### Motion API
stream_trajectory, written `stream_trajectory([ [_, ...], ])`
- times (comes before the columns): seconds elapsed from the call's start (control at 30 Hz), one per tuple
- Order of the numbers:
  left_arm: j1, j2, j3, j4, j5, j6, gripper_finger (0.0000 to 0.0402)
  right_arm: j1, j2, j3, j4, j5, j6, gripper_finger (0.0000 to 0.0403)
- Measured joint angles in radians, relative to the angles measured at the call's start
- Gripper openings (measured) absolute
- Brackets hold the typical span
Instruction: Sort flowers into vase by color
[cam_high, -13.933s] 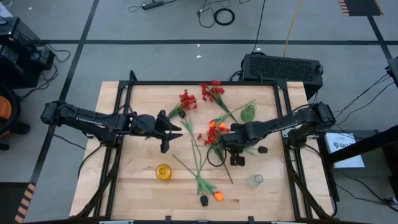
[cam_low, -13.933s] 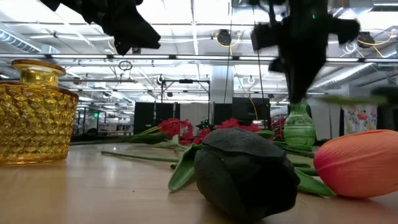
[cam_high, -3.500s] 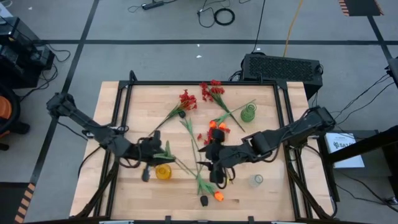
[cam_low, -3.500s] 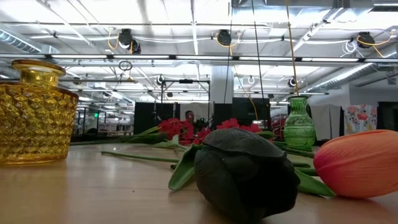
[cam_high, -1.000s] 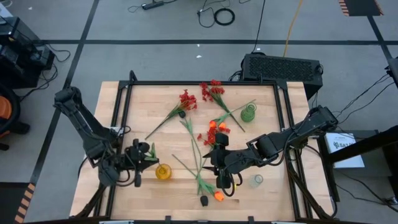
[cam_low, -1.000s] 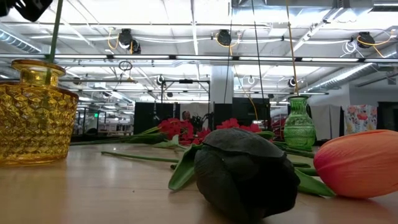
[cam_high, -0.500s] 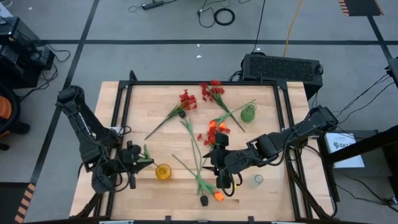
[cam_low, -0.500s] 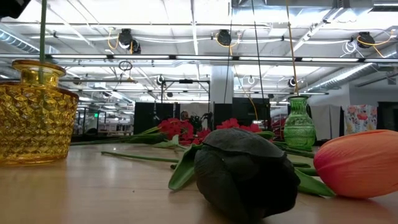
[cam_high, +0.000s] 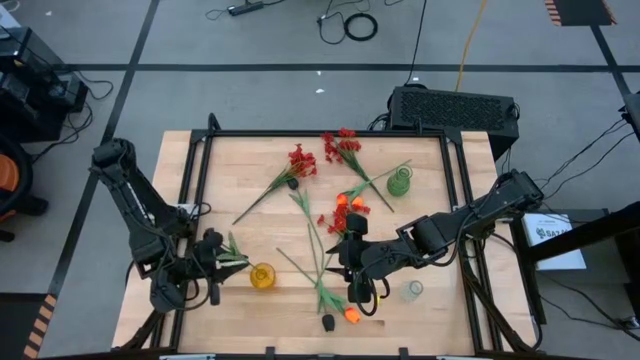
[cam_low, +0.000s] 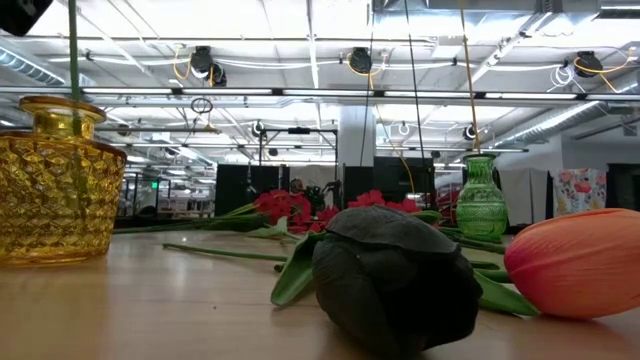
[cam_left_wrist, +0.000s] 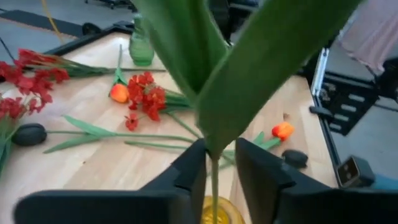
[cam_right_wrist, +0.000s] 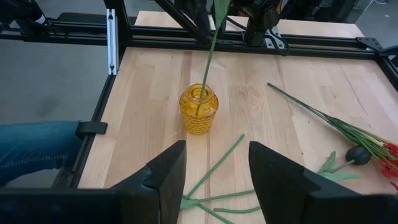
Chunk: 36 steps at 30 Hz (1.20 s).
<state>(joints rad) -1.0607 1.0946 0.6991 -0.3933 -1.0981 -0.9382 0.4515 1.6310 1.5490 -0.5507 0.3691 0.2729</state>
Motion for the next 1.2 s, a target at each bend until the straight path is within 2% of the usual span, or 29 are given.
stream_trajectory([
  [0.17, 0.0, -0.004, 0.0, -0.02, 0.065, 0.001, 0.0143, 0.0, 0.0, 0.0, 0.0, 0.0, 0.0, 0.0166],
  [0.4, -0.008, -0.023, 0.0, -0.087, 0.227, -0.027, 0.018, 0.001, 0.0, 0.0, -0.003, -0.002, 0.002, 0.0166],
  [0.63, -0.022, -0.06, 0.0, -0.201, 0.401, -0.068, 0.0187, 0.016, 0.0, 0.0, -0.016, -0.004, 0.007, 0.0166],
  [0.8, -0.043, -0.078, 0.0, -0.225, 0.528, -0.115, 0.0187, 0.023, 0.0, 0.0, -0.034, -0.006, 0.014, 0.0166],
  [0.9, -0.069, -0.083, 0.0, -0.183, 0.597, -0.129, 0.0187, 0.028, 0.0, 0.0, -0.058, -0.005, 0.021, 0.0166],
  [1.03, -0.115, -0.083, 0.0, -0.048, 0.663, -0.102, 0.0187, 0.035, 0.0, 0.0, -0.133, -0.004, 0.064, 0.0166],
  [1.2, -0.185, -0.083, 0.001, 0.077, 0.654, -0.066, 0.0187, 0.036, 0.0, 0.0, -0.233, 0.008, 0.134, 0.0166],
])
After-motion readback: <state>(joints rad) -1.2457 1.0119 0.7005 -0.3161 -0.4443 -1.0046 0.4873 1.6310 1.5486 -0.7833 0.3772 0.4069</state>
